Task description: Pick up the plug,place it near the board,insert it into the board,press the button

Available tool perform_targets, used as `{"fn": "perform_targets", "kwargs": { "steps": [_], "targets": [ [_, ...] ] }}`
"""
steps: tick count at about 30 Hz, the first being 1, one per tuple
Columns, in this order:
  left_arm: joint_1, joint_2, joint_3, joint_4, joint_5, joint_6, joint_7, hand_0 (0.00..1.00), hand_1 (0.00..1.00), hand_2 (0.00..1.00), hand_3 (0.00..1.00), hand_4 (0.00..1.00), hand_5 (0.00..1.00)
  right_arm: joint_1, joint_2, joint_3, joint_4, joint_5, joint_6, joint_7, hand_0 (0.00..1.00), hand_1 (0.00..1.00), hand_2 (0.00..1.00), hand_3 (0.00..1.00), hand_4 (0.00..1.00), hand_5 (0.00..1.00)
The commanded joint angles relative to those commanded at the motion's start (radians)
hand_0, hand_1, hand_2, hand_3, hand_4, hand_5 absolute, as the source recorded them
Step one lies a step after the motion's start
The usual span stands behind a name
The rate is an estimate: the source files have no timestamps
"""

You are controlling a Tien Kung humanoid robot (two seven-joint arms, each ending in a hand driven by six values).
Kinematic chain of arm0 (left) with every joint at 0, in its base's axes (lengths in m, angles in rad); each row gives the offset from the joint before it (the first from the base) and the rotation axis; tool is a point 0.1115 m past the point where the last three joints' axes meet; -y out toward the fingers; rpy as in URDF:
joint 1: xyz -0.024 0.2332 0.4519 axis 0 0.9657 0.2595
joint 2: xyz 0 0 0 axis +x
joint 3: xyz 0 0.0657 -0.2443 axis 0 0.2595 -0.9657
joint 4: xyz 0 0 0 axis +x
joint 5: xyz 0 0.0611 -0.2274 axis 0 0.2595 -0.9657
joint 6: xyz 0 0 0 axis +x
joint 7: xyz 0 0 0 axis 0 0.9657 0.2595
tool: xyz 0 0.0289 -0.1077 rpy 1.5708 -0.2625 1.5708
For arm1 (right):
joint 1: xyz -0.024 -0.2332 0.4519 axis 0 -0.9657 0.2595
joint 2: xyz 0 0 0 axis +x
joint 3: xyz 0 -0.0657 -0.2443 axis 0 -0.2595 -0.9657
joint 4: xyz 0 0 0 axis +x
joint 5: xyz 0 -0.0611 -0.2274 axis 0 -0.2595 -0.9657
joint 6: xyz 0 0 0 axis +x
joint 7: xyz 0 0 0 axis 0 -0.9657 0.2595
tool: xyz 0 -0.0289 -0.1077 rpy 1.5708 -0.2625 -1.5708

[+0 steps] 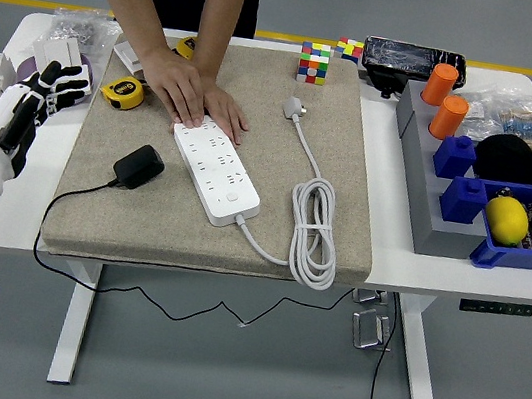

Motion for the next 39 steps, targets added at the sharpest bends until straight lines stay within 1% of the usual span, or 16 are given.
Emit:
{"fn": "perform_targets", "kwargs": {
  "steps": [1,7,8,11,18,20,22,25,26,29,31,32,33,37,38,39],
  "targets": [
    [-0.006,0.002,0.003,0.001,0.011,0.001,-0.001,0.863,0.852,0.818,0.833,0.998,0.841,0.004,-0.002,0.001,0.001,-0.001,0.0,0.0,0.818,0.798,0.776,0.805,0.998,0.998],
    [-0.115,0.02,0.035,0.019,0.225,0.019,-0.037,0.863,0.852,0.818,0.833,0.998,0.841,0.053,-0.036,0.031,0.017,-0.021,0.0,-0.001,0.818,0.798,0.776,0.805,0.998,0.998],
    [-0.132,0.021,0.04,0.023,0.271,0.023,-0.042,0.886,0.933,0.898,0.891,0.998,0.728,0.059,-0.042,0.033,0.02,-0.023,0.0,-0.001,0.818,0.798,0.776,0.804,0.998,0.998],
    [-0.167,0.024,0.049,0.034,0.394,0.037,-0.059,0.886,0.933,0.898,0.891,0.998,0.728,0.076,-0.062,0.035,0.02,-0.012,-0.002,-0.001,0.818,0.798,0.776,0.804,0.998,0.998],
    [-0.197,0.021,0.056,0.065,0.663,0.063,-0.085,0.92,0.965,0.935,0.918,0.998,0.695,0.088,-0.076,0.027,0.024,0.003,-0.006,0.002,0.818,0.798,0.776,0.804,0.998,0.998],
    [-0.198,0.017,0.062,0.076,0.639,0.081,-0.089,0.889,0.945,0.92,0.905,0.998,0.723,0.088,-0.079,0.027,0.028,0.002,-0.016,0.008,0.816,0.798,0.778,0.811,0.998,0.998],
    [-0.2,0.01,0.08,0.094,0.587,0.137,-0.098,0.889,0.945,0.92,0.905,0.998,0.723,0.093,-0.087,0.006,0.033,0.017,-0.05,0.031,0.816,0.798,0.778,0.811,0.998,0.998],
    [-0.195,0.007,0.104,0.106,0.548,0.193,-0.109,0.889,0.945,0.92,0.905,0.998,0.723,0.096,-0.102,0.0,0.048,0.002,-0.135,0.096,0.816,0.798,0.778,0.811,0.998,0.998],
    [-0.192,0.006,0.111,0.107,0.542,0.198,-0.112,0.849,0.908,0.883,0.886,0.998,0.793,0.097,-0.108,-0.007,0.055,-0.008,-0.17,0.125,0.835,0.828,0.818,0.852,0.998,0.998],
    [-0.183,0.003,0.124,0.111,0.528,0.205,-0.114,0.849,0.908,0.883,0.886,0.998,0.793,0.097,-0.122,-0.018,0.066,-0.029,-0.181,0.207,0.835,0.828,0.818,0.852,0.998,0.998],
    [-0.176,-0.001,0.125,0.11,0.536,0.215,-0.114,0.849,0.908,0.883,0.886,0.998,0.793,0.09,-0.135,0.007,0.075,-0.054,-0.181,0.226,0.835,0.828,0.818,0.852,0.998,0.998],
    [-0.175,-0.002,0.126,0.11,0.54,0.219,-0.114,0.833,0.908,0.875,0.881,0.998,0.783,0.084,-0.145,0.024,0.083,-0.077,-0.181,0.208,0.77,0.737,0.72,0.751,0.998,0.972],
    [-0.175,-0.002,0.127,0.111,0.543,0.219,-0.112,0.833,0.908,0.875,0.881,0.998,0.783,0.076,-0.156,0.045,0.09,-0.113,-0.178,0.172,0.77,0.737,0.72,0.751,0.998,0.972],
    [-0.177,-0.001,0.127,0.111,0.549,0.21,-0.106,0.833,0.908,0.875,0.881,0.998,0.783,0.059,-0.196,0.107,0.085,-0.244,-0.005,-0.002,0.77,0.737,0.72,0.751,0.998,0.972],
    [-0.177,-0.001,0.125,0.111,0.551,0.202,-0.103,0.821,0.885,0.855,0.858,0.998,0.777,0.057,-0.201,0.113,0.08,-0.245,0.041,-0.048,0.771,0.732,0.716,0.71,0.998,0.882],
    [-0.177,0.0,0.124,0.111,0.553,0.195,-0.101,0.821,0.885,0.855,0.858,0.998,0.777,0.056,-0.204,0.116,0.077,-0.24,0.08,-0.085,0.771,0.732,0.716,0.71,0.998,0.882]
  ]
}}
